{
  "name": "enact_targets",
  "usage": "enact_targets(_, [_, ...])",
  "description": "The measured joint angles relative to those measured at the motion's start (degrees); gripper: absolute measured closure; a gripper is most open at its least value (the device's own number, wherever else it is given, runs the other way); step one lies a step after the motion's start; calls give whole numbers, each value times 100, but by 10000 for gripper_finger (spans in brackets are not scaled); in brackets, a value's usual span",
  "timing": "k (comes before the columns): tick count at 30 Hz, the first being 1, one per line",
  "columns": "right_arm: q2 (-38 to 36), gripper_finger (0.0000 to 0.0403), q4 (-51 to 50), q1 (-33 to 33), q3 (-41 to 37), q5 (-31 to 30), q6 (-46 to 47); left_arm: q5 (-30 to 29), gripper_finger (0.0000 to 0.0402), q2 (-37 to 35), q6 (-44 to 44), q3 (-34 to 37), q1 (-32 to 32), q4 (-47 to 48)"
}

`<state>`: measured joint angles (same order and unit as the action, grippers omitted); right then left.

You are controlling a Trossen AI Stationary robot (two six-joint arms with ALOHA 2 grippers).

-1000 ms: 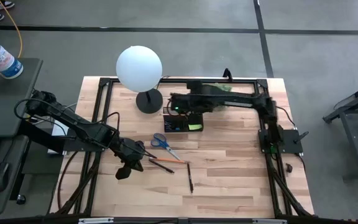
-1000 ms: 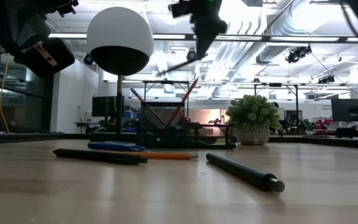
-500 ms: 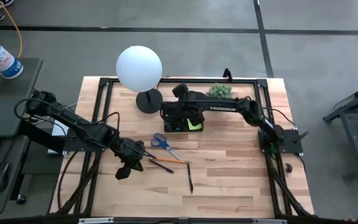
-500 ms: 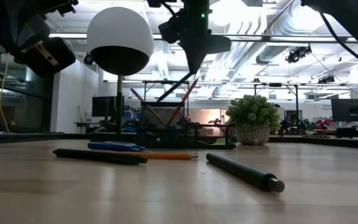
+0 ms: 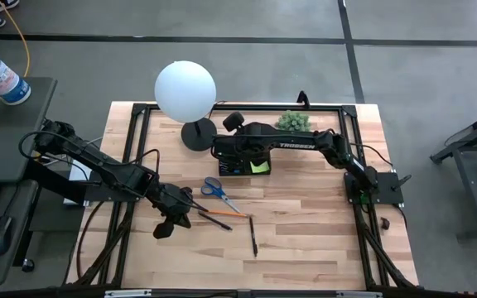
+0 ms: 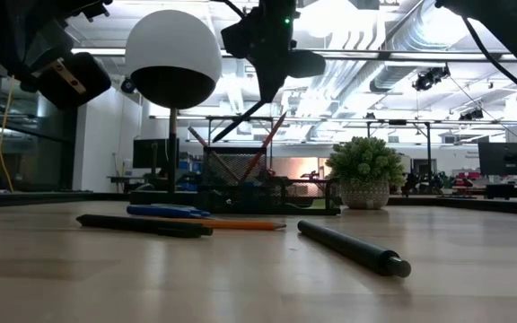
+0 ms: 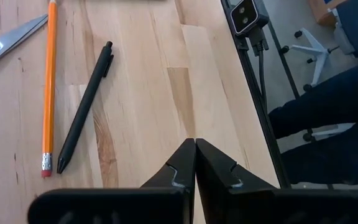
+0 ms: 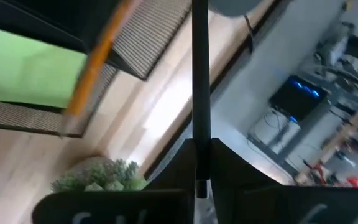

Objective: Pick and place office supplies into organizer
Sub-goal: Put the bottom center black pen into the desk organizer

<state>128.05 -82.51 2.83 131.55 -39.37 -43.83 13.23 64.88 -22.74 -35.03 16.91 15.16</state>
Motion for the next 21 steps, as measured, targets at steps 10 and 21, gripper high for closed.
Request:
enact_targets(10, [23,393,33,0,-4,498,-155,-24,401,0,0,0,0,0])
enact_targets(21, [444,392,8,66,-11,390,-55,-42,401,0,4,0,0,-7])
